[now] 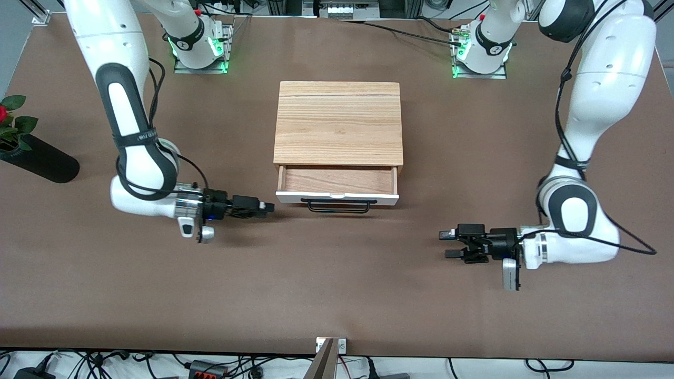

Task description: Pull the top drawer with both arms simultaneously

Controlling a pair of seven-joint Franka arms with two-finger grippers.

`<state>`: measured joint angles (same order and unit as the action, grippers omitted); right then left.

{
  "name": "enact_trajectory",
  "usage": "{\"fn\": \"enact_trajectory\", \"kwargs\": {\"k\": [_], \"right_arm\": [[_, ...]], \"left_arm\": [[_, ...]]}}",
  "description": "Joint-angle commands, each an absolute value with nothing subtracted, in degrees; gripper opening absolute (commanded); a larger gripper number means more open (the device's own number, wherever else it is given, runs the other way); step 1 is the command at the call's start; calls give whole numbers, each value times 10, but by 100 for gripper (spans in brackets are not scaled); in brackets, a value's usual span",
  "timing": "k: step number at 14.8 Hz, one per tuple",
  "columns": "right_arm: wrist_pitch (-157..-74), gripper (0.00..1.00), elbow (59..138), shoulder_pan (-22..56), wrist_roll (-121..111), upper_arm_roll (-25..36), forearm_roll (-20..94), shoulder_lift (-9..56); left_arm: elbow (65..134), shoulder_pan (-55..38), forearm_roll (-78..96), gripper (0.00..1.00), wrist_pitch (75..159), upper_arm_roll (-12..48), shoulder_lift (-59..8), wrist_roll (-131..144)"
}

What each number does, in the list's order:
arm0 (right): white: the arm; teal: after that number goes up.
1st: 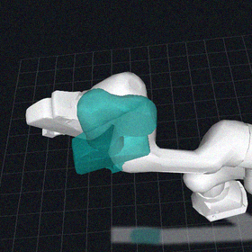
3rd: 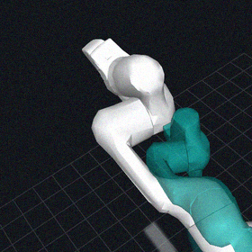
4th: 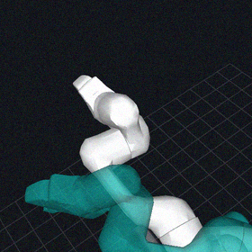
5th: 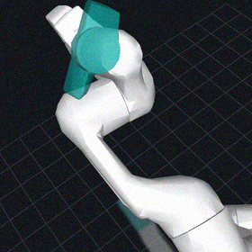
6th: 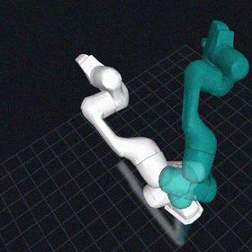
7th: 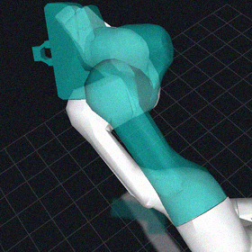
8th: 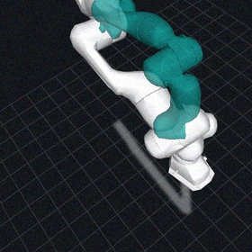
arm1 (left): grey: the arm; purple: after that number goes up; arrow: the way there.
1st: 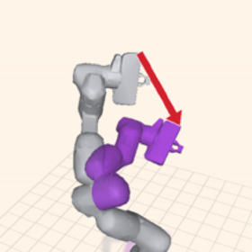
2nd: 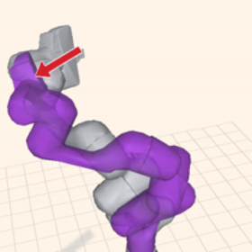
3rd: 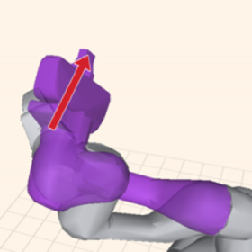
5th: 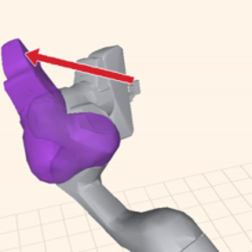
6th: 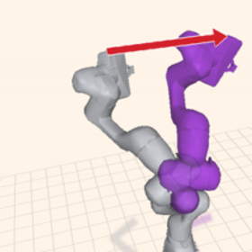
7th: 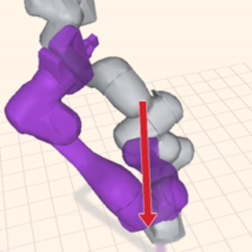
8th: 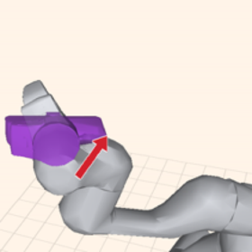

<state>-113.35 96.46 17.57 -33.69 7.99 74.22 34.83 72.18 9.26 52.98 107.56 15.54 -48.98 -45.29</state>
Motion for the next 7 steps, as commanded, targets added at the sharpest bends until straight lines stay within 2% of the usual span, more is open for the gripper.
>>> {"fn": "enact_trajectory", "kwargs": {"k": [1,3,7], "right_arm": [[-1129,100,979,178,-308,115,576,296],[-1053,100,974,178,-301,156,451,282],[-924,100,927,179,-301,238,272,266]], "left_arm": [[730,119,400,100,1028,156,-440,-391],[731,122,308,100,1002,156,-408,-328],[735,141,181,100,937,154,-354,-279]]}}
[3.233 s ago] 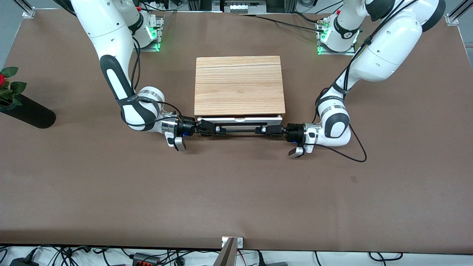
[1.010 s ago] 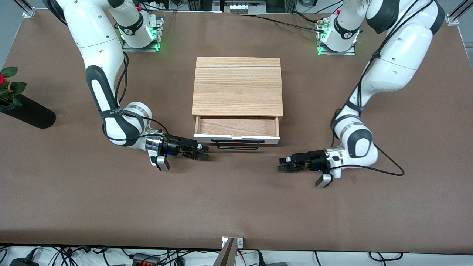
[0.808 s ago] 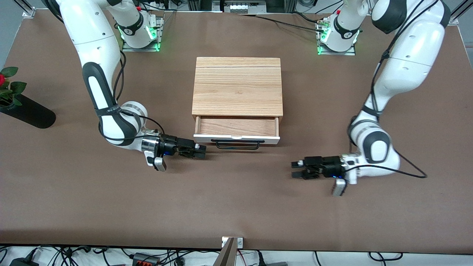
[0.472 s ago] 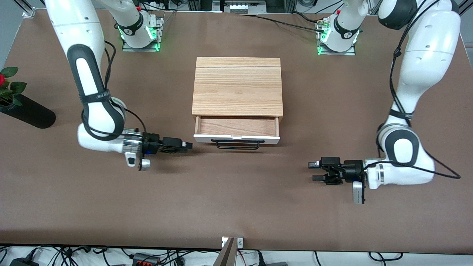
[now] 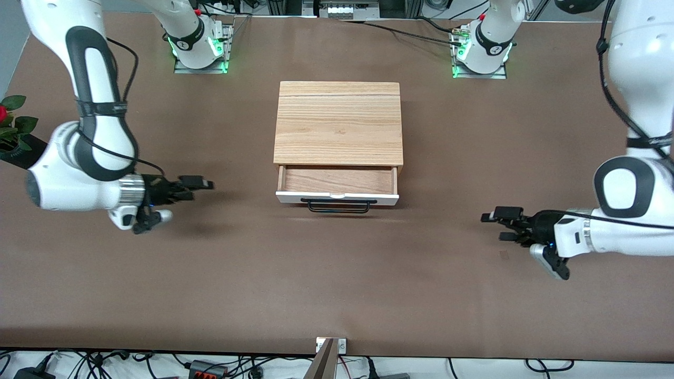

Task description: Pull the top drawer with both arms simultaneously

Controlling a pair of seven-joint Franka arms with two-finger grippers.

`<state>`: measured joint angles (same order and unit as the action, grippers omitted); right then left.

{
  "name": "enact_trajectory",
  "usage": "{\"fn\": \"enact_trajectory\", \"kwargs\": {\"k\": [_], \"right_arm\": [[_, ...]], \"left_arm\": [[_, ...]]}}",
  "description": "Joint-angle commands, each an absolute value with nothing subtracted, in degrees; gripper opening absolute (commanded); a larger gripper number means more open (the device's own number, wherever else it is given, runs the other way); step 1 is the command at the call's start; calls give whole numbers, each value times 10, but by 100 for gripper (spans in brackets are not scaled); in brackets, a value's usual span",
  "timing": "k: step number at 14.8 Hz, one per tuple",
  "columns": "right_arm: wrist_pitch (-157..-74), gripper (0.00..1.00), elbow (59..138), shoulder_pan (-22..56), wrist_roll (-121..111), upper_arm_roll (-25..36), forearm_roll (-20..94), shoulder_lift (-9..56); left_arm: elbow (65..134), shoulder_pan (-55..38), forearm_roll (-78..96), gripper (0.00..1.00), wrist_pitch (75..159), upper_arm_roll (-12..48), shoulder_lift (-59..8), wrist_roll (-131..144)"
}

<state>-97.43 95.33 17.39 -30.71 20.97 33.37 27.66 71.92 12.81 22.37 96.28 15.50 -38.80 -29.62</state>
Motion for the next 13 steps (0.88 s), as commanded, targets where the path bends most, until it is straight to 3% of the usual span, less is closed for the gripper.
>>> {"fn": "enact_trajectory", "kwargs": {"k": [1,5,8,13], "right_arm": [[-897,100,910,183,-301,254,240,265],[-849,100,844,185,-299,305,115,257],[-848,100,812,187,-297,341,109,252],[-849,100,809,236,-123,338,20,256]], "left_arm": [[735,144,150,100,932,153,-342,-272],[734,140,14,100,885,160,-270,-161],[730,146,-5,100,882,153,-232,-86],[731,156,-6,100,844,149,-170,-37]]}}
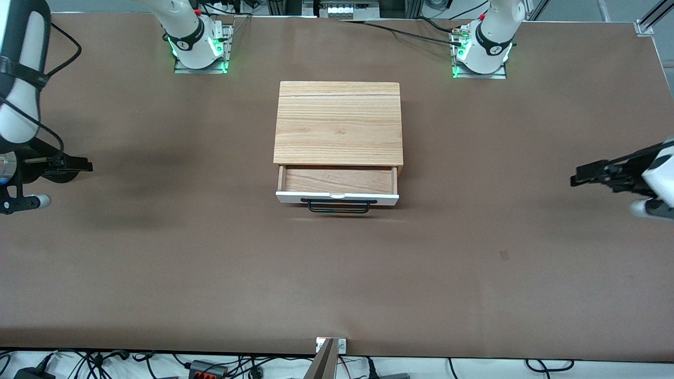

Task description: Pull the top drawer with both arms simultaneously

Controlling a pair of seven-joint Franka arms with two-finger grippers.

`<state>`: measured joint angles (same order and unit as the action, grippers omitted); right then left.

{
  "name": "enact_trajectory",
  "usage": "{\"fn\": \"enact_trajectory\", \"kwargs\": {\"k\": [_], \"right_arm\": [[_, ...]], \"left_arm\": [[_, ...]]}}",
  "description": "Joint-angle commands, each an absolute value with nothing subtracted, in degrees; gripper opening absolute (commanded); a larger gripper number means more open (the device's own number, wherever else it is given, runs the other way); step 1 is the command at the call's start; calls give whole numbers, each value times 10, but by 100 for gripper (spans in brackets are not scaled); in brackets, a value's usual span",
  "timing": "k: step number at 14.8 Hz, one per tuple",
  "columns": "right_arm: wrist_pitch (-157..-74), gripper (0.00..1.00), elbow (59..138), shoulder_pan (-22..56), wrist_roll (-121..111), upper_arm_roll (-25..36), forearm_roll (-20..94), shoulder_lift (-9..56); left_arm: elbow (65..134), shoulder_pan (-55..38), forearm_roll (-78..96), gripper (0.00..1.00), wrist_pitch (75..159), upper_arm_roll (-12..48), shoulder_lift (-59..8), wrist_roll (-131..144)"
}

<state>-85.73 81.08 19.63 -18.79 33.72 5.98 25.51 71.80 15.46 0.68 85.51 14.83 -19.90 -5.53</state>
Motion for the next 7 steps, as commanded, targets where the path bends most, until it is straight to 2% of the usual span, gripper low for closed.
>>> {"fn": "enact_trajectory", "kwargs": {"k": [1,2,5,7], "right_arm": [[-852,100,815,237,-90,334,9,252],[-848,100,816,219,-47,307,9,243],[-853,100,823,91,34,115,-14,214],[-889,100,871,25,41,25,-14,165]], "left_arm": [[732,157,-6,100,841,149,-168,-37],[736,160,-7,100,828,149,-161,-36],[737,168,-8,100,813,149,-152,-41],[744,164,-8,100,814,144,-144,-44]]}}
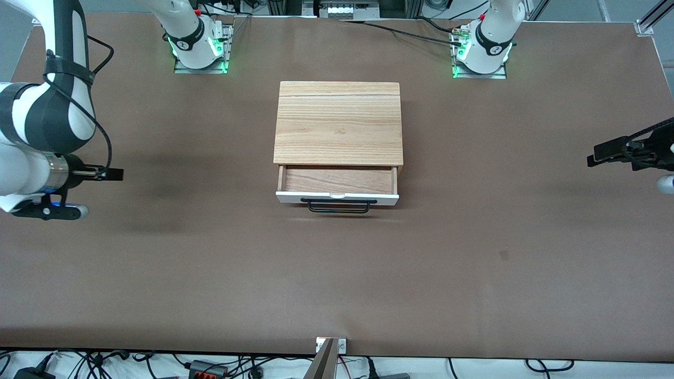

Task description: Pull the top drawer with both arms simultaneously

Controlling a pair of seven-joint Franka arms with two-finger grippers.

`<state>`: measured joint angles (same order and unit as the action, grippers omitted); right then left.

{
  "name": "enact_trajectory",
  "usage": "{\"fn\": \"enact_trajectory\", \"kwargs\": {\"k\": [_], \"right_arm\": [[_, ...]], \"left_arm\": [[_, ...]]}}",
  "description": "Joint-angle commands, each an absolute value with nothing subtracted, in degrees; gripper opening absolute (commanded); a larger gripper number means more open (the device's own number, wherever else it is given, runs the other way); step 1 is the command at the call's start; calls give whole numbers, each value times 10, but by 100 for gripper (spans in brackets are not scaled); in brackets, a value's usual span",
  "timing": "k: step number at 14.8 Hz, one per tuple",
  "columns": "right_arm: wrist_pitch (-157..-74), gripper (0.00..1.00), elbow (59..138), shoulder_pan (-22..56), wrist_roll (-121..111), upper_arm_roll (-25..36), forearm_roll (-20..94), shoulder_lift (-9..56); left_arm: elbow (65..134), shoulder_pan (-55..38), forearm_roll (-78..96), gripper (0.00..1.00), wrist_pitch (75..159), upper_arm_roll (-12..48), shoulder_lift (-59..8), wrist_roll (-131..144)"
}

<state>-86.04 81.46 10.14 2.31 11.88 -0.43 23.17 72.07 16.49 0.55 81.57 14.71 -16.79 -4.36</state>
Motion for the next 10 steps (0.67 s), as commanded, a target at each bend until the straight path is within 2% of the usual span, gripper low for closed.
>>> {"fn": "enact_trajectory", "kwargs": {"k": [1,3,4,6,8,10], "right_arm": [[-929,100,911,6,41,9,-14,126],[-1013,100,988,-28,28,-16,-13,63],[-1049,100,1013,-40,25,-34,-11,40],[-1120,100,1063,-42,25,-39,-9,-2],[-1121,100,1085,-37,26,-35,-6,-38],[-1089,100,1077,-11,24,10,-5,-41]], "left_arm": [[788,148,-8,100,825,123,-112,-44],[944,67,-8,100,913,46,-5,-43],[993,39,-7,100,939,20,29,-43],[998,1,-7,100,934,-16,35,-37],[998,-22,-7,100,930,-35,36,-38],[996,-22,-8,100,918,-33,36,-40]]}}
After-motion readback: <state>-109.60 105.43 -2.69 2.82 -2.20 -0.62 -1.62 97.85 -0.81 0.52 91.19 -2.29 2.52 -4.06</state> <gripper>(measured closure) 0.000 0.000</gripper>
